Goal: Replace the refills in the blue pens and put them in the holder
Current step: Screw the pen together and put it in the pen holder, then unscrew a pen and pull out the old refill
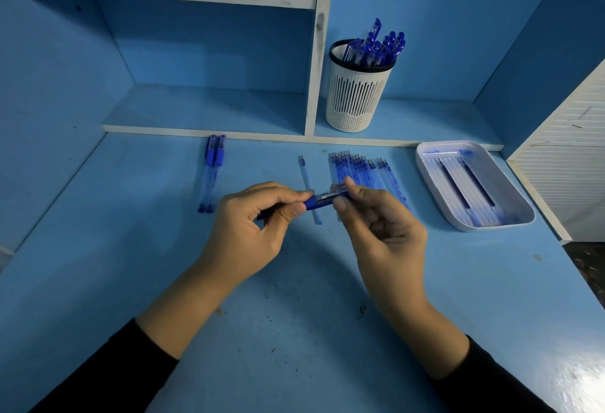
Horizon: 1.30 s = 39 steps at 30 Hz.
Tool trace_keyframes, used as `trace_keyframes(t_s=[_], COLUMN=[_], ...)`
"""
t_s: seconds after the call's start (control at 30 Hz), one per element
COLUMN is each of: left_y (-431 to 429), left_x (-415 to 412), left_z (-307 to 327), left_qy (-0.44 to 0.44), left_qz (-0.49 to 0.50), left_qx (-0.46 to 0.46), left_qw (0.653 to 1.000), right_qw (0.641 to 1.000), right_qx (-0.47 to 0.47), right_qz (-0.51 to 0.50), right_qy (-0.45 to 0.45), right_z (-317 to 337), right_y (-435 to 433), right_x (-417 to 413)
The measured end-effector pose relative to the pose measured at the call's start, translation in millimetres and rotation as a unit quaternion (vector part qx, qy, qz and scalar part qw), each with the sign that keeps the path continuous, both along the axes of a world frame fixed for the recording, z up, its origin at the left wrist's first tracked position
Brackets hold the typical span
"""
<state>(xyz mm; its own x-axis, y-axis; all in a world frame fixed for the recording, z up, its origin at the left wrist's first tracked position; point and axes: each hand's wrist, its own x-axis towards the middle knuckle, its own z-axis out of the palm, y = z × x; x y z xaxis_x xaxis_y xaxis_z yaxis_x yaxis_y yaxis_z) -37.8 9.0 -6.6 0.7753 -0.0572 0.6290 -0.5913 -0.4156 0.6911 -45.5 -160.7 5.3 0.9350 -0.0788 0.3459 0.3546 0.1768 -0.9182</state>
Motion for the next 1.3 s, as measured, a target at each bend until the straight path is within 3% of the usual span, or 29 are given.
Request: trace_keyframes(t_s=[0.33,0.53,0.73,0.97,1.3], left_y=[6.6,18.0,16.5,14.1,14.7], left_x=[12.5,25.7,51.5,72.0,71.5], left_z=[0.4,-8.6,-7.7,-7.1,-9.5], left_qy=[-0.028,0.145,0.188,0.224,0.239], left_qz=[0.018,0.050,0.152,0.172,0.169], left_qx=[0.082,0.092,0.260,0.312,0.282], left_qw=[0.996,0.984,0.935,0.907,0.914], right_qw=[0.999,0.989,0.957,0.911,0.892], right_qx=[0.013,0.030,0.005,-0.023,-0.233], right_qz=[-0.032,-0.145,-0.263,-0.323,-0.276], right_qy=[0.010,-0.020,-0.119,-0.256,-0.270], right_z=[6.5,19.1,43.5,106.5,135.3], right_y=[-4.8,-33.7,-60.7,-67.9,-41.5], right_x=[5.8,20.7,31.0,72.5,160.5])
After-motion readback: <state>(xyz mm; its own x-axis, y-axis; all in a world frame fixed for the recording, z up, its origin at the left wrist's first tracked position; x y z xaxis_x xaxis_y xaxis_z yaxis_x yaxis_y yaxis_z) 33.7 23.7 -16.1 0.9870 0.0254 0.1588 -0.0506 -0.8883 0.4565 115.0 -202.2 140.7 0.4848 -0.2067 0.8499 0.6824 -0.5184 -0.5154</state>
